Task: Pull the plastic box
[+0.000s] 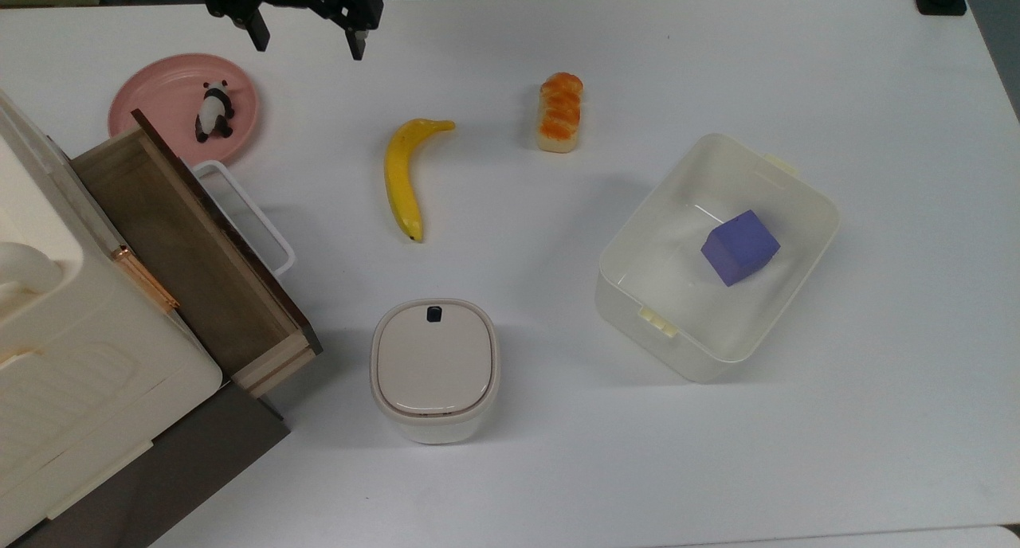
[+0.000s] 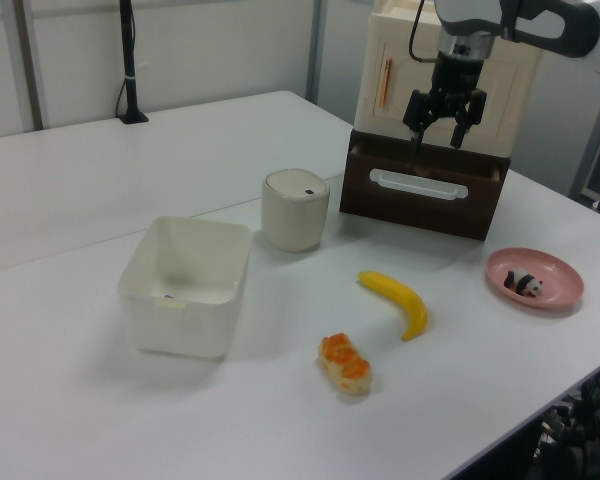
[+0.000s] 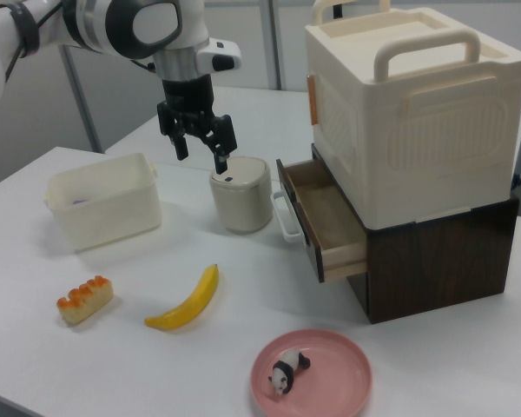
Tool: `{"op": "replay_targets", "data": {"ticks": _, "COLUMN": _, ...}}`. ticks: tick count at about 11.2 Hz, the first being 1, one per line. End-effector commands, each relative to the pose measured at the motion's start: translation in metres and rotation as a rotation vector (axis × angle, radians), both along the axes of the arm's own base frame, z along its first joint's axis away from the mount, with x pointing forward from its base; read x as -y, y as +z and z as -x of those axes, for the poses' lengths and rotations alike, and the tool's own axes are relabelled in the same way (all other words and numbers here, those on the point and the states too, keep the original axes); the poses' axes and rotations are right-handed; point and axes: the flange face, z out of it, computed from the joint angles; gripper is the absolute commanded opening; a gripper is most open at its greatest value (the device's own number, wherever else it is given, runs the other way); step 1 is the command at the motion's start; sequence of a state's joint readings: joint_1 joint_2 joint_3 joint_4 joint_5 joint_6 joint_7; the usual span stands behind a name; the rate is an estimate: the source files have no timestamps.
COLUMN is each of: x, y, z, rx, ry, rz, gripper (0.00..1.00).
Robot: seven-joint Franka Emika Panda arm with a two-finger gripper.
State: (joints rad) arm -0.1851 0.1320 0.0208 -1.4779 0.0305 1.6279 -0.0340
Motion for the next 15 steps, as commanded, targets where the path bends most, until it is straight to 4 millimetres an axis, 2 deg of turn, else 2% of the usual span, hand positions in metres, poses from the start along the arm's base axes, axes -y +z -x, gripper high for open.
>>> {"op": "replay_targets", "data": {"ticks": 1, "x": -0.0051, "y": 0.0170, "z": 0.0119, "rx": 0.017, "ry": 0.021, "rz": -0.005, "gripper": 1.00}}
{"op": "replay_targets", "data": {"ticks": 9, "x": -0.0120, "y": 0.0112, "z": 0.0081, "rx": 0.016, "ry": 0.050, "rz": -0.018, "gripper": 1.00}}
{"op": "replay_targets", "data": {"ticks": 15, "x": -0.0076, "y": 0.0168, "z": 0.0133, "rx": 0.012, "ry": 0.040, "rz": -0.017, "gripper": 1.00}}
